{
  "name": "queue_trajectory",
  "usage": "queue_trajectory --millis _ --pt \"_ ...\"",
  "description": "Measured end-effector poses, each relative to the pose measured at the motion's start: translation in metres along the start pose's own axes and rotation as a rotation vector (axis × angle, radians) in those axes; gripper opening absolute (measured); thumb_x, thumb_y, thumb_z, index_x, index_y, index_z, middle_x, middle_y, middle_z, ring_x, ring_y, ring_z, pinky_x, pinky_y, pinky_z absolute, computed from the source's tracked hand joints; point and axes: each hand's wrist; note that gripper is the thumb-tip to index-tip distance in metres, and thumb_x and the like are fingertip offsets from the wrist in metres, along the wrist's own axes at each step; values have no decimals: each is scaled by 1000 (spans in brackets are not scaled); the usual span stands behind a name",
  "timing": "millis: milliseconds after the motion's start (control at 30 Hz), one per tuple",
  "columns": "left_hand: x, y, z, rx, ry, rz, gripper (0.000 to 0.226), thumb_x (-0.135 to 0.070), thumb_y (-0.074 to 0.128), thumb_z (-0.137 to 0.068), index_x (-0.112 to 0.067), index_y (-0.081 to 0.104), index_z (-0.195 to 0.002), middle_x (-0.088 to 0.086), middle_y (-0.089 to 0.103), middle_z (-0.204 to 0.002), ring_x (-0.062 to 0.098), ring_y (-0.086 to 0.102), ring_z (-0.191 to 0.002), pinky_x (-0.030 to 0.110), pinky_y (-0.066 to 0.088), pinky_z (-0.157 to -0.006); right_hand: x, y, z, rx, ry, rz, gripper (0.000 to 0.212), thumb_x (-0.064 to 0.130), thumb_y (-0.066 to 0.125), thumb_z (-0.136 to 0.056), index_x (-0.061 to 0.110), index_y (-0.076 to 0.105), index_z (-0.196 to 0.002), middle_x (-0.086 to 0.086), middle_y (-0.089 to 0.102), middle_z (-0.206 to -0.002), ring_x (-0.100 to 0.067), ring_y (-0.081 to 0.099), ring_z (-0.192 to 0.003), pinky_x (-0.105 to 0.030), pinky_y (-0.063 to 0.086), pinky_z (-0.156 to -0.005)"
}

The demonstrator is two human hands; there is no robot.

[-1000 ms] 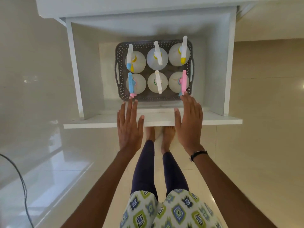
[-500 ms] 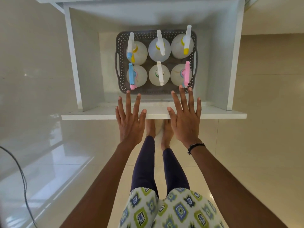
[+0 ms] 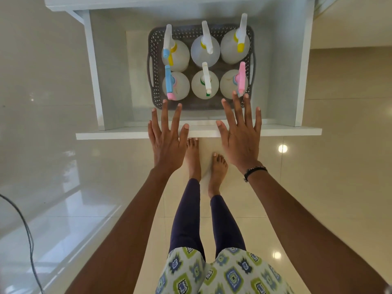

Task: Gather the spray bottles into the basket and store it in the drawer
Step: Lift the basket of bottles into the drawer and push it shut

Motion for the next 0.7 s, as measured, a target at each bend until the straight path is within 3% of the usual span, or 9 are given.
queue_trajectory --millis 367,700 --pt "-9 -13 -52 -50 37 -8 53 -41 28 -100 -28 18 -150 8 10 -160 32 4 -148 47 5 -117 -6 -7 -54 -76 -17 -6 51 44 27 -100 26 24 -148 -4 19 -158 -26 13 -146 -46 4 -118" --pt "-9 -32 -97 -30 164 -30 59 -51 30 -97 -29 16 -150 10 6 -161 35 0 -148 52 2 -116 -10 -17 -100 -107 -42 11 55 50 20 -99 27 21 -149 -7 17 -158 -27 12 -146 -47 6 -118"
Point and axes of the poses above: each hand's wrist, its own z-axis away from the middle knuckle, its own y-axis out of the palm, x = y × z
